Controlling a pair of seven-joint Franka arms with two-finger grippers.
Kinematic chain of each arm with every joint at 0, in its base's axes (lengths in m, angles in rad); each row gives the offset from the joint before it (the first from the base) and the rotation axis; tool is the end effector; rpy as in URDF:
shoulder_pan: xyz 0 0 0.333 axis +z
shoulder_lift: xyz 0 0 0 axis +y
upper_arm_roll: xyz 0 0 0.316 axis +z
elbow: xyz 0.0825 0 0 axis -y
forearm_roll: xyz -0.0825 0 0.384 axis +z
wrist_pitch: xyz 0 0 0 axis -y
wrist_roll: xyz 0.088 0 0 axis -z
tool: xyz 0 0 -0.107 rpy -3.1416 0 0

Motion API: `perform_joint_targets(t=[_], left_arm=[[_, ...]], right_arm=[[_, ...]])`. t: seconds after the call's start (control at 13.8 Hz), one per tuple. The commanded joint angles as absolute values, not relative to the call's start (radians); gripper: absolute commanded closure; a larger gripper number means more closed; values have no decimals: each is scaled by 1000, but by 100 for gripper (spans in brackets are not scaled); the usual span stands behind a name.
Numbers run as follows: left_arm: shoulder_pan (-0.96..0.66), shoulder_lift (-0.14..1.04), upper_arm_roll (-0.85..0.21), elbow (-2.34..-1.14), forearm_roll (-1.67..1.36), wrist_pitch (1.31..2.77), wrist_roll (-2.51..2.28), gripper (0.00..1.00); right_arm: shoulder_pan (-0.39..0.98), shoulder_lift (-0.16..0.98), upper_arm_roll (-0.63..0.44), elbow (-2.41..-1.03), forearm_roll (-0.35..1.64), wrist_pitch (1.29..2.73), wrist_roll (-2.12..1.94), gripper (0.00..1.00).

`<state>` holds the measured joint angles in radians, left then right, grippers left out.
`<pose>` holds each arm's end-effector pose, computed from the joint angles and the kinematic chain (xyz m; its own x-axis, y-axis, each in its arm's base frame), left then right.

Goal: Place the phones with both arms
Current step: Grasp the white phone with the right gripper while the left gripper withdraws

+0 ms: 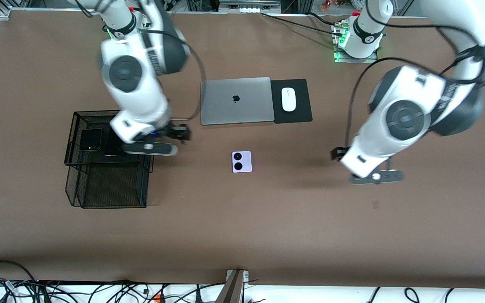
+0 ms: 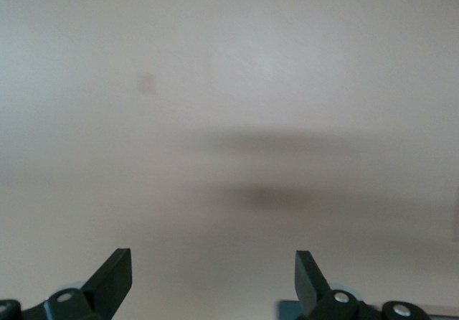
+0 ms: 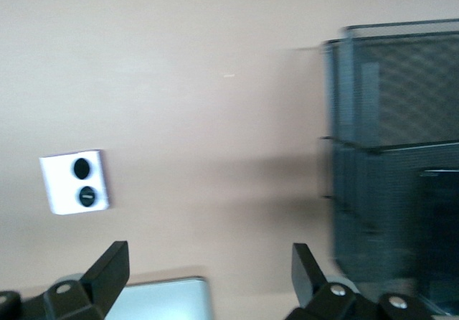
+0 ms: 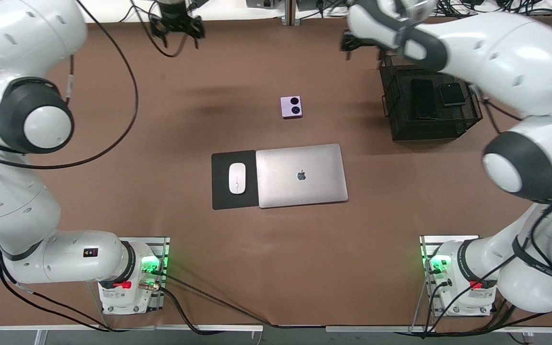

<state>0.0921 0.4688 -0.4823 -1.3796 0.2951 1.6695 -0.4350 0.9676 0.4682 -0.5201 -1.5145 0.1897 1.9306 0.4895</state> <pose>0.6508 -0.1745 0.4576 0.9960 0.0333 -0.0826 0.0230 -0.9922 -0.1226 0.5822 0.3527 0.4213 0.9977 -0.0595 0.0329 -0.0607 -0.9975 0.0370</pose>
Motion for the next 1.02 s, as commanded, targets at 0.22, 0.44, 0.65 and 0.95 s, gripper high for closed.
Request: perform_joint_targets(t=[0.22, 0.44, 0.65, 0.95], left_arm=[[255, 270, -486, -1410, 278, 1609, -7, 0], [223, 169, -294, -1419, 64, 1553, 136, 0], [50, 99, -35, -1519, -6, 1575, 132, 0], [-57, -63, 58, -1732, 32, 1718, 117, 0]], right_arm=[[956, 750, -401, -1191, 264, 1969, 626, 0], [956, 805, -356, -1189, 262, 2072, 629, 0], [980, 863, -345, -1190, 262, 2141, 644, 0], [997, 934, -345, -1198, 250, 2229, 704, 0]])
